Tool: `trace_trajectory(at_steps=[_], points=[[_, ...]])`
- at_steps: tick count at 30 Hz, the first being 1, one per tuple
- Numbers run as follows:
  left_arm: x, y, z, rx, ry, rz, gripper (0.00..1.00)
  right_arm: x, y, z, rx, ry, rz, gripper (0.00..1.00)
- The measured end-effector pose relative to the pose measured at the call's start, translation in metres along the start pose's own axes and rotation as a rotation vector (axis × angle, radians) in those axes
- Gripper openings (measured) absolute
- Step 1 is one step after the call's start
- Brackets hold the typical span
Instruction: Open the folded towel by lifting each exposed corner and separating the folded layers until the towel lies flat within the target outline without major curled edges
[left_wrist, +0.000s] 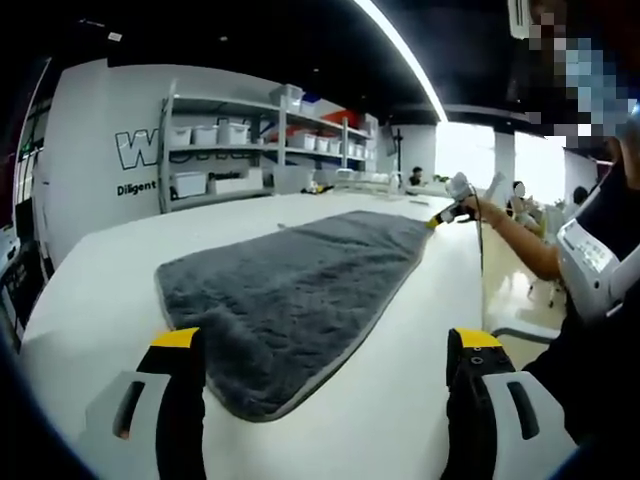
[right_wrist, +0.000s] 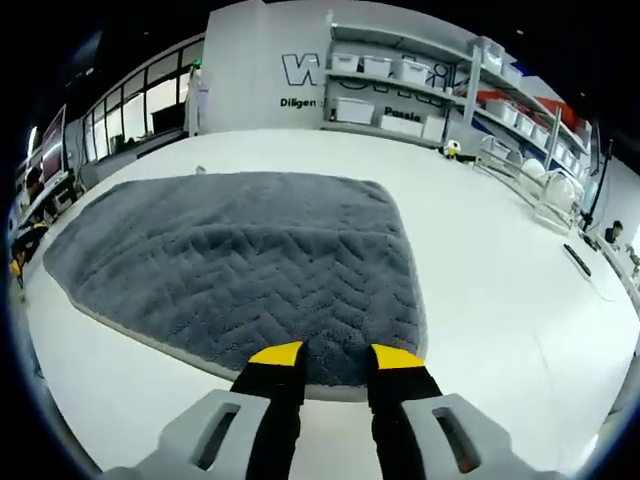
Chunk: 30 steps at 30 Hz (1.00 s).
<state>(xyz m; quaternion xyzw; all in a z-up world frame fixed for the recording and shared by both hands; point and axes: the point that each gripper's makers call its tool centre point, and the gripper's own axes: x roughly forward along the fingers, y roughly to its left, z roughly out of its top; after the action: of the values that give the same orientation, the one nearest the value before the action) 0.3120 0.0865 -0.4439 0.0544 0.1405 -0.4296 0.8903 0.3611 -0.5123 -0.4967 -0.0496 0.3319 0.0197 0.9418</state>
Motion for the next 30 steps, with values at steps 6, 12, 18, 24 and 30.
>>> trace_trajectory(at_steps=[6,12,18,24,30], points=[[-0.001,0.001,0.0,0.0,-0.001,-0.001,0.99,-0.004,0.0,-0.004,-0.028,0.038,0.026,0.19],[-0.003,0.001,-0.002,0.006,0.01,-0.002,0.99,-0.008,-0.002,-0.008,-0.024,0.048,0.04,0.19],[-0.004,0.002,-0.004,-0.001,0.01,0.003,0.99,-0.015,-0.002,-0.014,0.001,0.034,0.054,0.19],[-0.005,0.002,-0.006,-0.005,0.014,0.006,0.99,-0.021,-0.003,-0.019,0.015,0.024,0.056,0.19],[-0.006,0.002,-0.006,-0.004,0.019,0.005,0.99,-0.026,-0.005,-0.023,0.022,0.014,0.055,0.2]])
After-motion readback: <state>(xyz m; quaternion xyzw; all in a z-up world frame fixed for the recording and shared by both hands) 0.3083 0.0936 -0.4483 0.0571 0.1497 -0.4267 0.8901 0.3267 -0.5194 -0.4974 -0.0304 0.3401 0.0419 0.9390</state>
